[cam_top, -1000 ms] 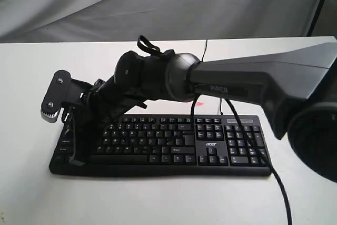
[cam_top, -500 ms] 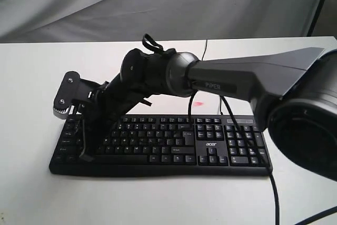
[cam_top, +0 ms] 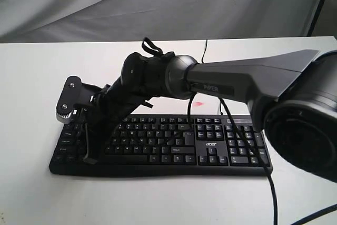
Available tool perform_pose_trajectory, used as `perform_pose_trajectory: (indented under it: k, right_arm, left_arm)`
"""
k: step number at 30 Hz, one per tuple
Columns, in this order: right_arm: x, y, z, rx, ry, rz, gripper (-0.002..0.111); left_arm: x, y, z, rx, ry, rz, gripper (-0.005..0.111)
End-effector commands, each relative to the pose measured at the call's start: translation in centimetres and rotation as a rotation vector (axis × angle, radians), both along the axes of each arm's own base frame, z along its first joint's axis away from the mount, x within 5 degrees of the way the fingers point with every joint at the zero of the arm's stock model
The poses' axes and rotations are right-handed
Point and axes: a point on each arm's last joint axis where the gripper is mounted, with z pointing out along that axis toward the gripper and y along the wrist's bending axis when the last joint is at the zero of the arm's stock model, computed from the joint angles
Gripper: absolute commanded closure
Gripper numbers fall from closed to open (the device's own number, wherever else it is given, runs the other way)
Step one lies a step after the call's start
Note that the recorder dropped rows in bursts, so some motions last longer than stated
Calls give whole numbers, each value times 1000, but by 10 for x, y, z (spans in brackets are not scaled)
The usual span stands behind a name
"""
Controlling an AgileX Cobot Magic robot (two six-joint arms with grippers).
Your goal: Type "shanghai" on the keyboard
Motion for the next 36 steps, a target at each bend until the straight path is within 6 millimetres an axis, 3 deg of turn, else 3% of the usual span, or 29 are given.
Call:
perform_pose_trajectory:
  k: [1, 21, 26, 36]
  right_arm:
    - [3, -2, 2, -1, -6, 4, 108]
    - [4, -2, -2, -8, -18, -1, 108]
    - [5, -3, -12, -20, -6, -4, 108]
    - [5, -3, -7, -13, -10, -3, 108]
  left_arm:
    - [0, 0, -1, -2, -6, -4, 106]
    - [0, 0, -1, -2, -6, -4, 106]
    - [0, 0, -1, -2, -6, -4, 106]
    - [0, 0, -1, -2, -6, -4, 106]
